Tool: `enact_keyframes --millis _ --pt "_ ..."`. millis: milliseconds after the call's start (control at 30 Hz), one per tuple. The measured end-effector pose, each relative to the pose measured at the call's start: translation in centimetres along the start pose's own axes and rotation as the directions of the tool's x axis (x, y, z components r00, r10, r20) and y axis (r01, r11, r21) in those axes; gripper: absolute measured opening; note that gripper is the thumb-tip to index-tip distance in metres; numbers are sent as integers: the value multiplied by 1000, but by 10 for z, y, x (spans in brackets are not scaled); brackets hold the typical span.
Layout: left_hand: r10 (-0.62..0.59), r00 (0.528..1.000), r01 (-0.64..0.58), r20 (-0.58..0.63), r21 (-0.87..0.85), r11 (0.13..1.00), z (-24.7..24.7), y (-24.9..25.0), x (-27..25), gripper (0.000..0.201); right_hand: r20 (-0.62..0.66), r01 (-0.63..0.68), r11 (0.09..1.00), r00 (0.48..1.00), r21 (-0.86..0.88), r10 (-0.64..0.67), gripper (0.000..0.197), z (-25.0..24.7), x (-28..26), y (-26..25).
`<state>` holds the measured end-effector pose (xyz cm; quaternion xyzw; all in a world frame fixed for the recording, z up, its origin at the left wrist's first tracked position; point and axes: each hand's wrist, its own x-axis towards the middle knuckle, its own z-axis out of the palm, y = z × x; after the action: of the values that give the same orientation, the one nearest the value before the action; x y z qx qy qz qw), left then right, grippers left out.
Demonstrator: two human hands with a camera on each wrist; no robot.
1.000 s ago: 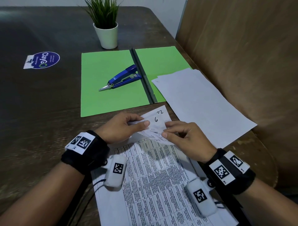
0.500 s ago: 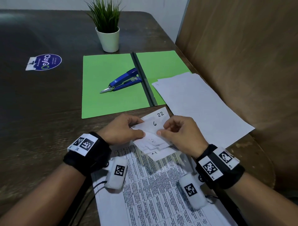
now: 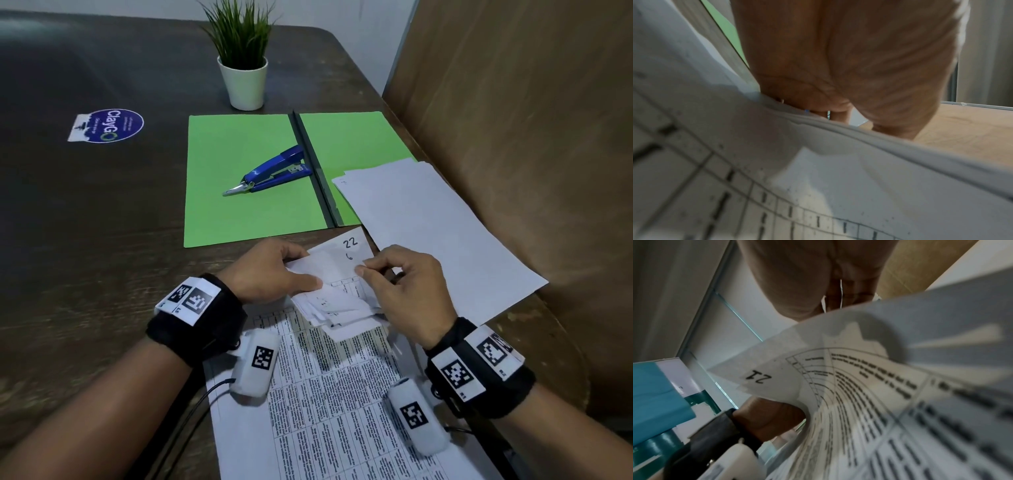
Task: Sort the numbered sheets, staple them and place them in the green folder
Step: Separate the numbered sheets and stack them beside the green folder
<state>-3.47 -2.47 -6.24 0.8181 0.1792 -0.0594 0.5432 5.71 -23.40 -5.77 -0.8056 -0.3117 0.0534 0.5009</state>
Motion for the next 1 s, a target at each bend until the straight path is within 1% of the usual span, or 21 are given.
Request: enact_keyframes --millis 67,167,200,267,333,433,467,500,533,567,600,633,700,733,767,800,833,867,900,933,1000 --pt "6 1000 -6 -13 12 1000 0 1 0 15 -35 -10 1000 999 4 10 15 -2 1 1" --pt "5 999 -3 -42 32 999 2 3 -1 3 -41 -13 1000 999 -12 13 15 -8 3 3" --pt "4 998 -2 -56 44 999 2 3 -1 5 -57 -6 1000 998 -14 6 17 -10 4 4" --pt "0 997 5 -81 63 998 3 3 0 8 -120 15 1000 993 -6 -16 19 -13 4 5" --pt "-12 996 19 -89 82 996 2 3 0 5 -189 34 999 981 0 -33 18 -15 3 6" --pt "-23 995 32 -100 94 995 1 3 0 8 -292 28 999 956 29 -18 12 -19 1 2" --pt "-24 993 35 -112 97 995 0 3 0 8 -295 20 999 955 31 -10 10 -23 2 0" --pt "-27 991 40 -130 99 994 0 2 0 9 -241 -7 1000 970 17 11 7 -30 3 0" --pt "-30 988 46 -148 101 994 0 2 0 11 -115 -63 998 991 -6 62 5 -38 5 1" --pt "-32 986 49 -163 106 993 0 1 1 12 51 -144 989 988 -33 146 5 -45 7 3" --pt "-32 985 51 -168 112 992 0 1 1 12 180 -219 974 958 -53 225 7 -51 7 6" --pt "-34 986 53 -163 114 992 0 1 0 12 213 -254 965 941 -62 261 11 -57 7 9" --pt "-37 989 54 -146 115 992 -2 2 0 14 97 -214 976 972 -33 216 22 -66 5 17" --pt "-36 989 53 -143 116 992 -3 2 0 15 88 -199 979 976 -39 201 25 -71 4 19" --pt "-37 989 54 -144 115 992 -3 2 -1 16 144 -206 976 966 -70 214 27 -73 2 18" --pt "-36 988 53 -149 108 993 -4 2 -1 17 230 -212 971 945 -107 231 32 -75 1 17" --pt "-32 987 48 -157 99 994 -5 1 -1 17 263 -209 968 934 -142 241 35 -79 2 18" --pt "-22 986 38 -163 97 995 -6 1 -1 14 213 -219 966 946 -136 244 35 -86 6 20" --pt "-11 986 28 -168 99 995 -6 2 -1 12 99 -215 971 969 -105 225 30 -93 12 18" --pt "-4 985 21 -170 100 995 -6 1 -1 12 -29 -197 977 980 -86 195 24 -100 18 11" --pt "-6 985 23 -173 96 995 -6 -1 0 12 -221 -151 986 966 -73 131 14 -123 35 0"
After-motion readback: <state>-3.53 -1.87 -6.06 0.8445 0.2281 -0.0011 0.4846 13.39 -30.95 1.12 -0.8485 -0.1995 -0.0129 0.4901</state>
